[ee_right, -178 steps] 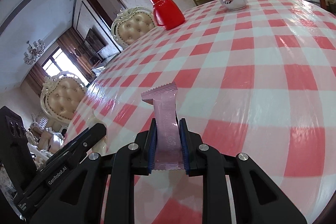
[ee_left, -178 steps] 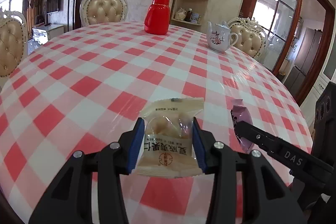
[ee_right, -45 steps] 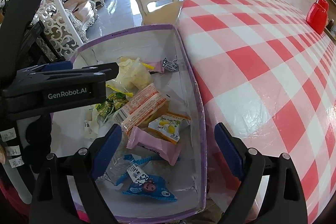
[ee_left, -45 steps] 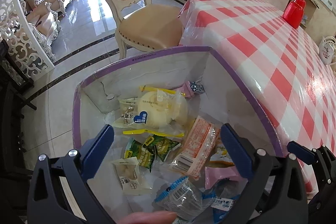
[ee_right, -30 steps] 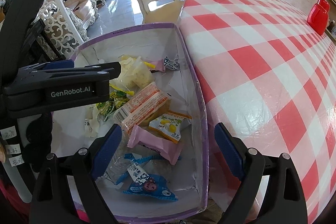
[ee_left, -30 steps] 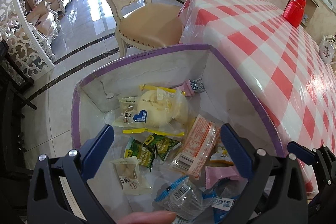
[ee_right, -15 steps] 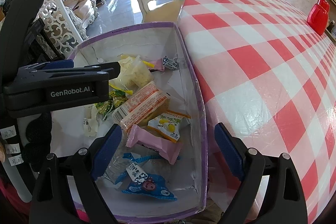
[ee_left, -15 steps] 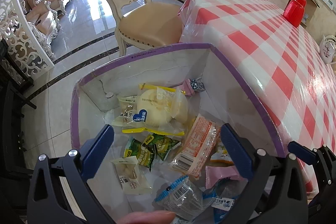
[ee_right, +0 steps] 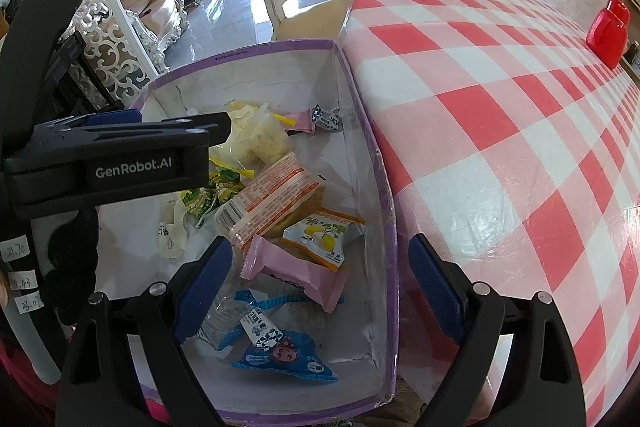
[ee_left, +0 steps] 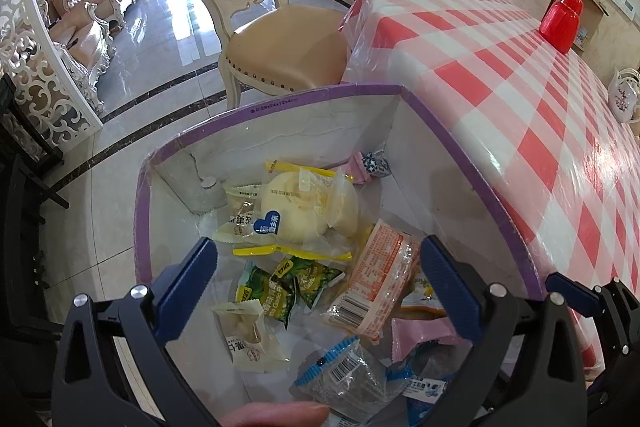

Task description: Organize snacks

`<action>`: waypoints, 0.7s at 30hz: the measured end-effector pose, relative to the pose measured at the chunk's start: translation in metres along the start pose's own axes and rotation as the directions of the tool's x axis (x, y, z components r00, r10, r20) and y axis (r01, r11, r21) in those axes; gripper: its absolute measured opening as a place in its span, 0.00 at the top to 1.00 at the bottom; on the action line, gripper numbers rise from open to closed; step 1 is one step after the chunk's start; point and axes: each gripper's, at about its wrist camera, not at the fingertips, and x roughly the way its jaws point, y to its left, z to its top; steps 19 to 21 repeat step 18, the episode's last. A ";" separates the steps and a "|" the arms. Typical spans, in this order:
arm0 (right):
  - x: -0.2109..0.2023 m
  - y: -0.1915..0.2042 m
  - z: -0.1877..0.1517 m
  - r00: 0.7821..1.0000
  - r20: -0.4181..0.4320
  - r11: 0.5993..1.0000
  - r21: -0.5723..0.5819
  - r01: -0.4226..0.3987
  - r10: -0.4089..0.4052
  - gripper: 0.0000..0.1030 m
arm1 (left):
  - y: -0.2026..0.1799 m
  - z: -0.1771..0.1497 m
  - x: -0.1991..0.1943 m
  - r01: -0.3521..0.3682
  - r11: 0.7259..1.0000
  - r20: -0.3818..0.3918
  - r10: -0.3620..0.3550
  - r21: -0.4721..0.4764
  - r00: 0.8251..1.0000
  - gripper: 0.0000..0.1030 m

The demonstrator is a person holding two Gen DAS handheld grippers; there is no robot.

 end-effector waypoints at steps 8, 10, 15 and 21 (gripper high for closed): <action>0.002 0.001 -0.003 1.000 -0.006 1.000 -0.005 -0.005 0.005 0.16 | 0.002 0.001 0.001 -0.016 1.000 -0.004 0.016 -0.013 1.000 0.02; 0.002 0.001 -0.004 1.000 -0.007 1.000 -0.007 -0.004 0.004 0.16 | 0.002 0.001 0.002 -0.032 0.999 0.003 0.032 -0.011 0.999 0.02; 0.002 0.002 -0.004 1.000 -0.007 1.000 -0.007 -0.004 0.004 0.16 | 0.003 0.002 0.002 -0.019 1.000 0.001 0.019 -0.012 1.000 0.02; 0.002 0.002 -0.004 1.000 -0.007 1.000 -0.007 -0.005 0.005 0.16 | 0.004 0.003 0.003 -0.010 1.000 -0.004 0.010 -0.017 1.000 0.02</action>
